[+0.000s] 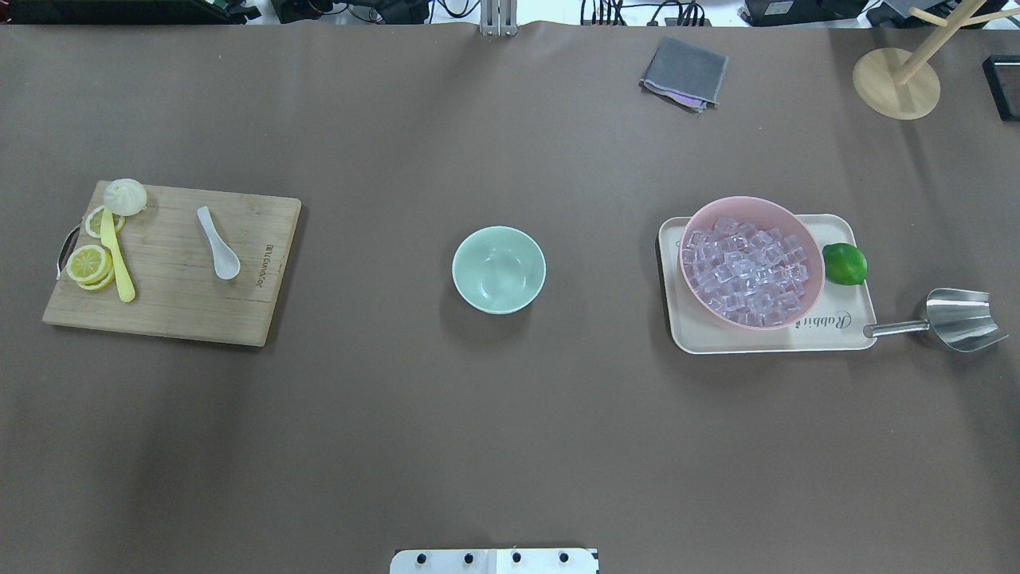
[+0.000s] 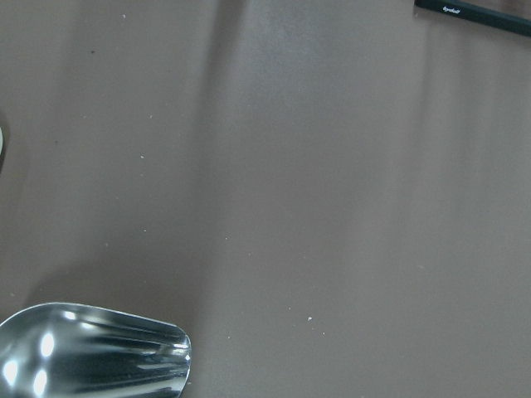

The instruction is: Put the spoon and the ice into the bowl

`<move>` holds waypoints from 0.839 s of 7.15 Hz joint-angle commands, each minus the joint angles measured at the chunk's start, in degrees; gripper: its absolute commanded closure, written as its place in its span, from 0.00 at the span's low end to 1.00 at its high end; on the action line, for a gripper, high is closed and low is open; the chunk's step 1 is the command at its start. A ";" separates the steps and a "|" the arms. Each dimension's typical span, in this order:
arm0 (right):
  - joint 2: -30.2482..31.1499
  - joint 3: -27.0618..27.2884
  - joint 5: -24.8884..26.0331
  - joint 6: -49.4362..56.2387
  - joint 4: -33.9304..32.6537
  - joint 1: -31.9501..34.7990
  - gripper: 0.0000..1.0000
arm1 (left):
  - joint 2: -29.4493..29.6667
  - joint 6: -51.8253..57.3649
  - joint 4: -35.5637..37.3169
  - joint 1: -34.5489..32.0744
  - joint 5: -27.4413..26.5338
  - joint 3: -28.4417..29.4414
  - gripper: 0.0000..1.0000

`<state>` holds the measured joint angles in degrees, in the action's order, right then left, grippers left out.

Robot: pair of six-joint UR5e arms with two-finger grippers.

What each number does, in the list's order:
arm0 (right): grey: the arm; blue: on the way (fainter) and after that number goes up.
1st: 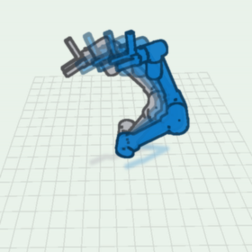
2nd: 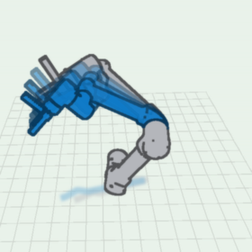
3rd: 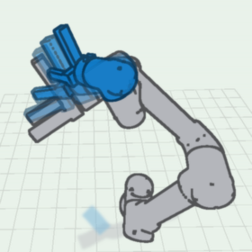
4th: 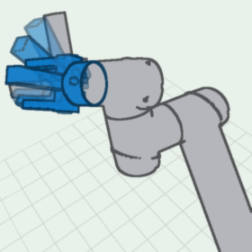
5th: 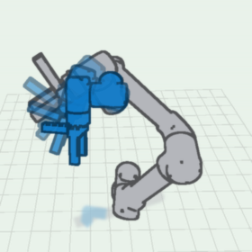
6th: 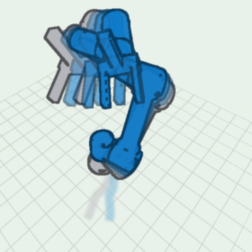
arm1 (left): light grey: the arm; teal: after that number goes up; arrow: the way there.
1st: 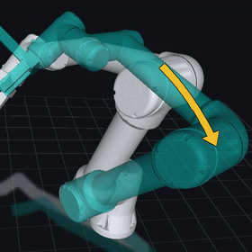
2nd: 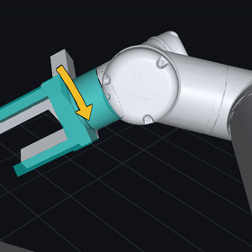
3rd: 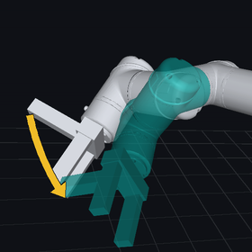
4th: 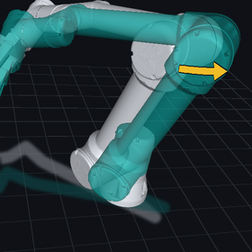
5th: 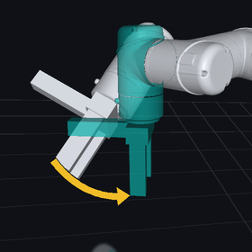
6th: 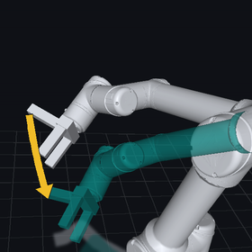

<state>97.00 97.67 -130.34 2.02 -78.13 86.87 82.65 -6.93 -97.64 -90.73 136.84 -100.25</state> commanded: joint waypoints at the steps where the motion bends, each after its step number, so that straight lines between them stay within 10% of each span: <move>1: -0.14 -0.46 -0.27 0.09 0.96 -0.21 0.00 | 0.23 -0.01 -0.09 0.03 -0.17 0.05 0.02; 6: -0.23 -0.46 -3.42 0.26 5.07 -0.47 0.00 | -0.12 -5.63 -6.14 0.03 0.53 -0.21 0.02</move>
<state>96.75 97.16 -132.23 2.28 -75.53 86.37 82.68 -10.78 -101.76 -90.70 137.33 -100.42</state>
